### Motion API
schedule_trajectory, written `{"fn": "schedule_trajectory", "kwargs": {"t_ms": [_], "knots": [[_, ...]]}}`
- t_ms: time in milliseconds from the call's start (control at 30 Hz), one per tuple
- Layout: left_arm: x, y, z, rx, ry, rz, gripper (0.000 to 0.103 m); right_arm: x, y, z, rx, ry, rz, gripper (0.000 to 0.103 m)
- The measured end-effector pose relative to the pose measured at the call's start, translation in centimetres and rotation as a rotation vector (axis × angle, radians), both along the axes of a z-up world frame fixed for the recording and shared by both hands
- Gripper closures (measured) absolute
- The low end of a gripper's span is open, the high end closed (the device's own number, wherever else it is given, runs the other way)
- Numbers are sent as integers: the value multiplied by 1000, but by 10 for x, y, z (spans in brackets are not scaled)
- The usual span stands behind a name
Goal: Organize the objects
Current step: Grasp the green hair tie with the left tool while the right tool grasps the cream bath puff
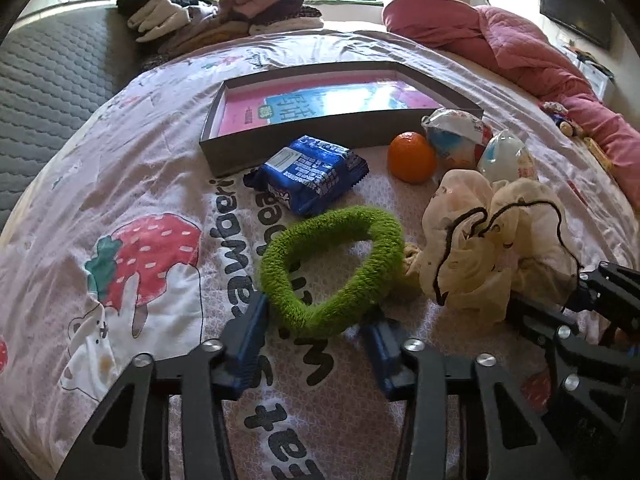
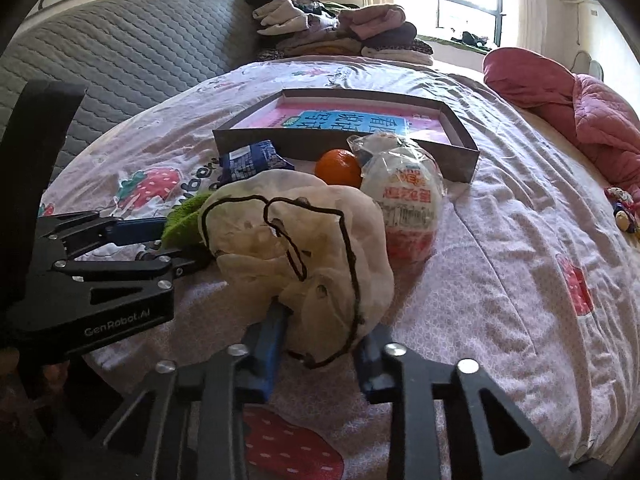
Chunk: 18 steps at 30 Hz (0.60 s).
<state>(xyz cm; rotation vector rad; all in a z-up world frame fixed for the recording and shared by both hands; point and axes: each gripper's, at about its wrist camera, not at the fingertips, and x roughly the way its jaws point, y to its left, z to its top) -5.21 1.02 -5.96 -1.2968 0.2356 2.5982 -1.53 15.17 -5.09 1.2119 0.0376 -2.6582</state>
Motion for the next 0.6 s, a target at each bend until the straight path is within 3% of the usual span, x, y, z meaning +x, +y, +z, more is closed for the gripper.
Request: {"fn": "schedule_trajectory", "kwargs": {"t_ms": [133,233,600], "knots": [[0,-1,3,30,-5,-6,79,1,2,1,-18,5,2,88],[1,-4,8,79,-8,-14,85,2,4,2,-37,6,4,90],[3,-9,13,141,-29,-4,87,7,7,12,-99,42,18,94]]}}
